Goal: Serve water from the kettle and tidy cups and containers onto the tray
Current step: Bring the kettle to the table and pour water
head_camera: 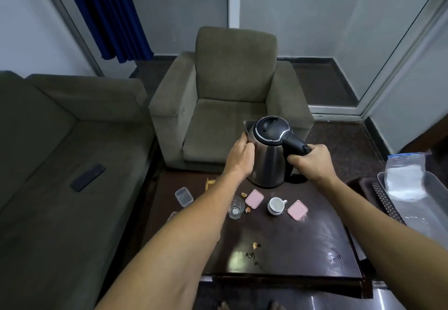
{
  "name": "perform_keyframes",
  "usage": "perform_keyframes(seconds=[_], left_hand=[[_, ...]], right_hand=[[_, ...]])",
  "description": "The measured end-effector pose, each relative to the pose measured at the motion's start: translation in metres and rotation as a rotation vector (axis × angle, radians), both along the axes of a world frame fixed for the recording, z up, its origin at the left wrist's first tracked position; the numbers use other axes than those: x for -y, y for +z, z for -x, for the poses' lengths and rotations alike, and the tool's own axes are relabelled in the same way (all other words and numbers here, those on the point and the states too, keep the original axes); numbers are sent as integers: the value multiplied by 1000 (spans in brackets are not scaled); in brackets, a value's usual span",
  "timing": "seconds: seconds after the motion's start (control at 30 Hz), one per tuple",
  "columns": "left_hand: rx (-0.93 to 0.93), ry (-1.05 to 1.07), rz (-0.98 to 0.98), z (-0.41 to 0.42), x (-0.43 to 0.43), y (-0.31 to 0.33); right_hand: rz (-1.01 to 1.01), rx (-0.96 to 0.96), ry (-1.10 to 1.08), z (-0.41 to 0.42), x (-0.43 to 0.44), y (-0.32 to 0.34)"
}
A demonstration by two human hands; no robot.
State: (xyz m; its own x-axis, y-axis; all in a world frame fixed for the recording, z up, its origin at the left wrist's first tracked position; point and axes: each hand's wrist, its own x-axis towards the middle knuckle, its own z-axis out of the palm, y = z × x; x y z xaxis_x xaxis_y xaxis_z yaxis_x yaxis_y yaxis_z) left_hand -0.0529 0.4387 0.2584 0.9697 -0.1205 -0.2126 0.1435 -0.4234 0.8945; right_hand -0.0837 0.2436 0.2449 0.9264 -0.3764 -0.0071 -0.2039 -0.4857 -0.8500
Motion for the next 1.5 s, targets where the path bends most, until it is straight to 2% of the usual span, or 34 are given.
perform_keyframes(seconds=[0.33,0.63,1.03,1.5], left_hand=[[-139,147,53,27,-25,-60],[-222,198,80,56,-19,-129],[-298,243,69,88,-5,-228],[-371,248,96,91,6,-282]], right_hand=[[15,-153,7,16,-34,-57],[45,-334,-4,45,-35,-113],[93,-410,-20,61,-30,-183],[200,-485,34,56,-20,-220]])
